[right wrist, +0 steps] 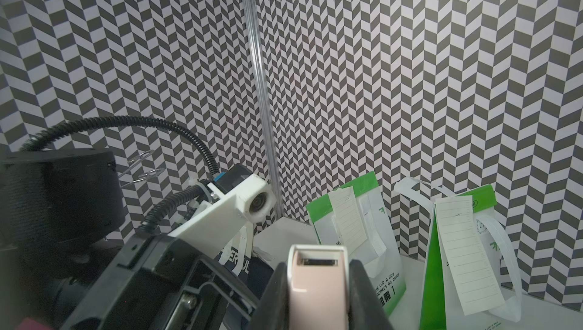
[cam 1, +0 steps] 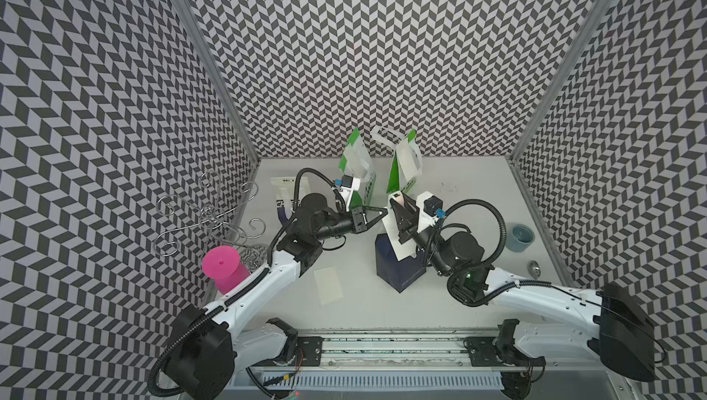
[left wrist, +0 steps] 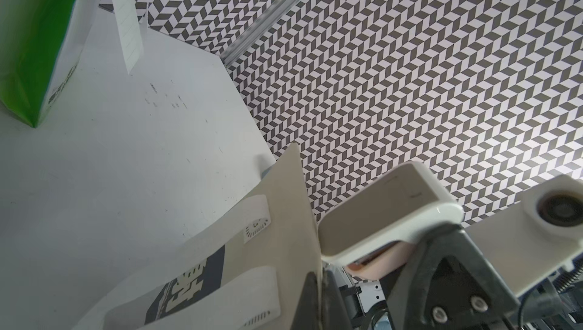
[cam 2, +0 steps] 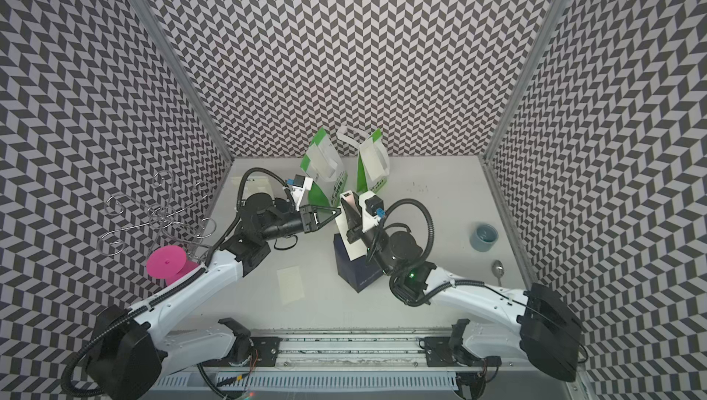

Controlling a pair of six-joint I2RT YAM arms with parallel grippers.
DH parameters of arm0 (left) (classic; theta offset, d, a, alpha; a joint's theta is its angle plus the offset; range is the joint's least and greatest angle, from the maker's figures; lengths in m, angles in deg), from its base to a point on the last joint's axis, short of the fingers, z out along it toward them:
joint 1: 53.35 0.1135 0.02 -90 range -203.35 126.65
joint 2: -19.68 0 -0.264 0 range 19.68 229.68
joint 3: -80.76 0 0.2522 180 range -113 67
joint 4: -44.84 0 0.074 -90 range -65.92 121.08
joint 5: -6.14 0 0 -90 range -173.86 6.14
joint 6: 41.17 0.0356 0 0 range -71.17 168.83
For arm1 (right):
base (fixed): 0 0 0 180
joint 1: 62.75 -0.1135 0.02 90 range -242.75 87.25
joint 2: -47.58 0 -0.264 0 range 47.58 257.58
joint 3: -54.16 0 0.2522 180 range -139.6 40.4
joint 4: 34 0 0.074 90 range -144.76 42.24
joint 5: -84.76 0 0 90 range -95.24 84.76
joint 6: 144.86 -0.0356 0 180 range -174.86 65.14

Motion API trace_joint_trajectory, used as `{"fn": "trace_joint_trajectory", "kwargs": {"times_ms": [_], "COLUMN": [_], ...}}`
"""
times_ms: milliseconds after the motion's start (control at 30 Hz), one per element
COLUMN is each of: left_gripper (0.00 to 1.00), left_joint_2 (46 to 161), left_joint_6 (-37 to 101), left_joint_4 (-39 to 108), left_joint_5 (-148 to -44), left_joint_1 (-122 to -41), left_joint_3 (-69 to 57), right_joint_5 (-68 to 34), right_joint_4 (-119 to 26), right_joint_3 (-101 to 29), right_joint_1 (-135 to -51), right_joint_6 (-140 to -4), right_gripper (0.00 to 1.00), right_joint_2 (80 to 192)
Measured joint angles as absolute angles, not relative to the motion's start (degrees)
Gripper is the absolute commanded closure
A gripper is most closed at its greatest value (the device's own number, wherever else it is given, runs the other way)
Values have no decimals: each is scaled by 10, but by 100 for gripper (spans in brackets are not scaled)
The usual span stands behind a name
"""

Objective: Staple the receipts to the bags
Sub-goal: Place the stapler in the takeout bag.

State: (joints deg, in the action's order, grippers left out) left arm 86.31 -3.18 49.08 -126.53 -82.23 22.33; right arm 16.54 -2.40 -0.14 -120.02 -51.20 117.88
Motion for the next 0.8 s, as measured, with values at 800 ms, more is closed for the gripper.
{"fn": "trace_joint_trajectory", "kwargs": {"times_ms": [800], "left_gripper": [100], "left_joint_2": [858], "left_joint_6": [-37], "left_joint_4": [507], "left_joint_5": [-1266], "left_joint_1": [-822], "left_joint_3": [230], "right_joint_5": [170], "right_joint_4": [-10], "right_joint_3": [-7], "right_joint_1": [-1204], "right_joint_6": [-513], "right_gripper": [100], "right_joint_2": [1184]}}
